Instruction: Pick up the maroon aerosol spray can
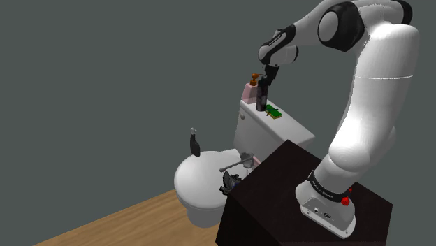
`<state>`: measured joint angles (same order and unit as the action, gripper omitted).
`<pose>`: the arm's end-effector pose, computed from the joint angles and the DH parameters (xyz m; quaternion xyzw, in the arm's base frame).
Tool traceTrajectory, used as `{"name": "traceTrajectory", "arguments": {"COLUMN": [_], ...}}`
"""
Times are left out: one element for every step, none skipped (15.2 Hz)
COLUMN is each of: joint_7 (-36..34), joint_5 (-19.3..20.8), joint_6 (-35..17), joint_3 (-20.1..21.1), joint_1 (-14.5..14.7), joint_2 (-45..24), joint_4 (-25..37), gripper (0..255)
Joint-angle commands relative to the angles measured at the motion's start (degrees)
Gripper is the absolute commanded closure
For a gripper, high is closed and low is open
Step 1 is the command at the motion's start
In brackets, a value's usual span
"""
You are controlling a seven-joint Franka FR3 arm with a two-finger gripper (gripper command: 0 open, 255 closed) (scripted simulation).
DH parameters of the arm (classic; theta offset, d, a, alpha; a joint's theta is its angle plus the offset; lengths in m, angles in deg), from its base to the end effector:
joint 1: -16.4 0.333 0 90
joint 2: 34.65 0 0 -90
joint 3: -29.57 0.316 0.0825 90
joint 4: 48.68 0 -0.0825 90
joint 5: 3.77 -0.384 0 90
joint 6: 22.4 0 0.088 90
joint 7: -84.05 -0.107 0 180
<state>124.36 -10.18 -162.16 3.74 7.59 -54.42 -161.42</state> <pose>0.5218 -0.3433 0.3289 0.9957 0.0272 0.0450 0.0765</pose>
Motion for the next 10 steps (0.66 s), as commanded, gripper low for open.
{"name": "traceTrajectory", "arguments": {"joint_7": [-0.4,-0.5,-0.7,-0.8,-1.0,-1.1,-1.2,-1.3,-1.4,-1.4], "joint_5": [0.7,0.9,1.2,1.5,1.7,2.0,2.2,2.4,2.5,2.5], "joint_6": [1.3,2.0,2.6,3.3,3.9,4.6,5.3,5.9,6.0,6.0], "joint_3": [-0.3,-0.5,-0.6,-0.7,-0.8,-1.0,-1.1,-1.2,-1.2,-1.2], "joint_1": [0.3,0.4,0.5,0.6,0.7,0.8,0.9,1.0,1.0,1.0], "joint_2": [1.1,1.5,2.0,2.4,2.8,3.2,3.6,4.0,4.1,4.1], "joint_4": [0.4,0.6,0.9,1.1,1.4,1.7,2.0,2.3,2.4,2.4], "gripper": [255,255,255,255,255,255,255,255,255,255]}}
